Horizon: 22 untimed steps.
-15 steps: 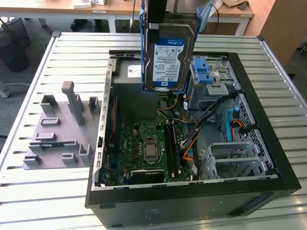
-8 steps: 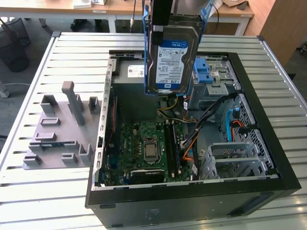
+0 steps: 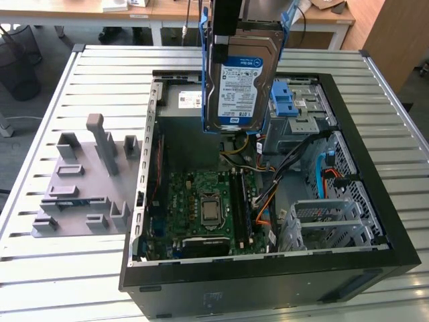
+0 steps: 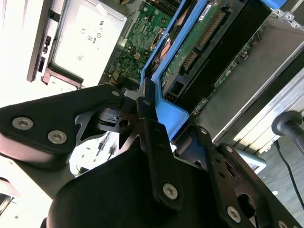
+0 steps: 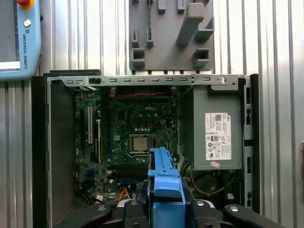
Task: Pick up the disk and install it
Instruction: 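Insert the disk into the insertion slot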
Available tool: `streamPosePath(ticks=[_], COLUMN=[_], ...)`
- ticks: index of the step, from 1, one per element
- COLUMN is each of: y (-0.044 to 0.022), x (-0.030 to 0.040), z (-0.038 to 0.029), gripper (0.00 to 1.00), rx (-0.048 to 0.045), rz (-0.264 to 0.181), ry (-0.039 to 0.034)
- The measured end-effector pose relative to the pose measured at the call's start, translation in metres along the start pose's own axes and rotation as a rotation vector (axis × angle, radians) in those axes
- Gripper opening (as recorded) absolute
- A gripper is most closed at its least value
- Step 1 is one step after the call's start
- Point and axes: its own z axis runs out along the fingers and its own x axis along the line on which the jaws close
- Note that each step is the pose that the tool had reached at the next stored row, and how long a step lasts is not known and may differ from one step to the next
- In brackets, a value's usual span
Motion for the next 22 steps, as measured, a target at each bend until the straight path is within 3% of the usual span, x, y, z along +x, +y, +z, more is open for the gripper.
streamPosePath(ticks=[9, 22], y=[-0.0001, -0.0009], x=[0.0007, 0.0203], z=[0.0, 0.0002], gripper=[0.36, 0.36], rx=[0.0, 0.0], rz=[0.0, 0.0], ry=[0.0, -0.0001])
